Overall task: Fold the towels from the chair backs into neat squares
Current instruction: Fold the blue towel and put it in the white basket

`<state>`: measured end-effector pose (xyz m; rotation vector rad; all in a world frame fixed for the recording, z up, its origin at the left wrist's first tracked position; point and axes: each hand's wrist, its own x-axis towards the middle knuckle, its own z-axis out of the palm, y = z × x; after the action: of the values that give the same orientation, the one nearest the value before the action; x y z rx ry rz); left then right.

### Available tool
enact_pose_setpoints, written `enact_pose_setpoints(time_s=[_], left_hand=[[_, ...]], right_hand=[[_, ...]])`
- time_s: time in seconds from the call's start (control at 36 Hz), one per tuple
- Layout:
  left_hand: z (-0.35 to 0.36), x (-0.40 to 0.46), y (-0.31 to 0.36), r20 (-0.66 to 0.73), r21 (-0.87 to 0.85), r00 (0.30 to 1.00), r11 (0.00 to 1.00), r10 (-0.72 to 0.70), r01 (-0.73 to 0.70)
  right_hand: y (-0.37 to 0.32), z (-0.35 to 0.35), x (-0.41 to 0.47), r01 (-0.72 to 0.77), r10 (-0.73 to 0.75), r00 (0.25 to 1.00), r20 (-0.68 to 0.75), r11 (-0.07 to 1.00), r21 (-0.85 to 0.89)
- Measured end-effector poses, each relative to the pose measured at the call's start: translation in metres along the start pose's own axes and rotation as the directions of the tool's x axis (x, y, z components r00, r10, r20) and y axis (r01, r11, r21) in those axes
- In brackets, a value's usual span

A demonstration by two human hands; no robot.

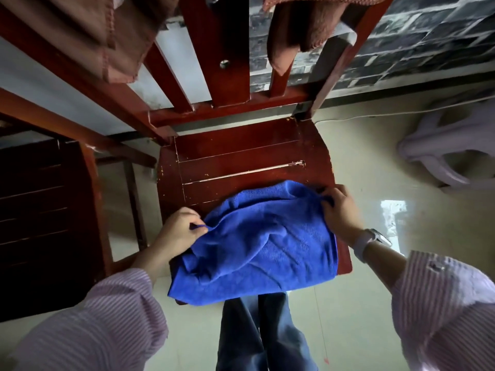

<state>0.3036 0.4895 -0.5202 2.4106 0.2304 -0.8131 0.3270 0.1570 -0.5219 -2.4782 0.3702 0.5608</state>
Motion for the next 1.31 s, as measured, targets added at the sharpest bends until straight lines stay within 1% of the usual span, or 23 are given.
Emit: enact_pose_setpoints(time_s=[0.11, 0.17, 0.22, 0.31, 0.36, 0.47, 0.53, 0.61, 0.69, 0.81, 0.94, 1.0, 1.06, 1.17, 1.22, 1.31], left_hand=[[0.013, -0.006, 0.008, -0.079, 0.025, 0.997, 1.0, 0.018, -0.016], [0.018, -0.012, 0.011, -0.109, 0.028, 0.994, 1.0, 0.004, -0.001], [0.024, -0.017, 0.011, -0.117, 0.035, 0.993, 0.999, -0.015, 0.02], [0.028, -0.021, 0.012, -0.114, 0.043, 0.991, 0.996, -0.073, 0.078], [0.026, -0.022, 0.015, -0.099, 0.033, 0.991, 0.995, -0.089, 0.092], [0.016, -0.022, 0.01, 0.035, -0.014, 0.994, 0.994, -0.103, 0.104], [0.01, -0.022, 0.006, 0.071, -0.029, 0.994, 0.996, -0.082, 0.084], [-0.001, -0.024, 0.01, 0.061, -0.085, 0.997, 0.995, -0.039, 0.044], [-0.011, -0.026, 0.016, 0.003, -0.162, 1.0, 0.987, 0.005, -0.004], [-0.029, -0.035, 0.022, -0.089, -0.199, 0.996, 0.979, 0.027, -0.044], [-0.055, -0.05, 0.038, -0.175, -0.225, 0.984, 0.972, 0.026, -0.066], [-0.065, -0.059, 0.045, -0.2, -0.234, 0.979, 0.969, 0.034, -0.082], [-0.076, -0.07, 0.054, -0.207, -0.228, 0.976, 0.967, 0.064, -0.111], [-0.097, -0.096, 0.074, -0.241, -0.137, 0.954, 0.967, 0.176, -0.213], [-0.108, -0.11, 0.084, -0.272, -0.094, 0.937, 0.963, 0.218, -0.252], [-0.121, -0.124, 0.097, -0.335, -0.074, 0.902, 0.947, 0.272, -0.313]], right_hand=[[-0.01, 0.011, 0.0, 0.036, -0.036, 0.999, -0.009, 0.999, 0.009], [-0.013, 0.015, -0.001, 0.063, -0.063, 0.998, -0.019, 0.998, 0.0], [-0.013, 0.018, -0.002, 0.043, -0.044, 0.998, -0.035, 0.999, -0.022], [-0.016, 0.02, -0.002, -0.018, 0.018, 1.0, 0.003, 0.998, -0.065], [-0.018, 0.019, -0.002, -0.016, 0.019, 0.999, 0.037, 0.997, -0.08], [-0.018, 0.01, 0.001, -0.044, 0.045, 0.997, 0.069, 0.999, -0.018], [-0.019, 0.004, 0.002, -0.033, 0.033, 0.997, 0.073, 0.999, -0.006], [-0.021, -0.007, 0.0, -0.005, 0.004, 0.994, 0.108, 1.0, 0.005], [-0.022, -0.017, -0.005, -0.024, 0.021, 0.988, 0.154, 0.999, 0.023], [-0.02, -0.036, -0.012, -0.066, 0.053, 0.994, 0.097, 0.989, 0.131], [-0.018, -0.074, -0.035, -0.088, 0.087, 0.996, 0.012, 0.974, 0.211], [-0.018, -0.091, -0.047, -0.073, 0.08, 0.997, -0.02, 0.968, 0.239], [-0.017, -0.108, -0.059, -0.058, 0.07, 0.996, -0.046, 0.972, 0.23], [-0.017, -0.136, -0.081, -0.002, 0.027, 0.995, -0.095, 0.967, 0.255], [-0.022, -0.151, -0.093, 0.047, -0.012, 0.991, -0.135, 0.965, 0.259], [-0.032, -0.169, -0.102, 0.102, -0.052, 0.978, -0.201, 0.964, 0.246]])
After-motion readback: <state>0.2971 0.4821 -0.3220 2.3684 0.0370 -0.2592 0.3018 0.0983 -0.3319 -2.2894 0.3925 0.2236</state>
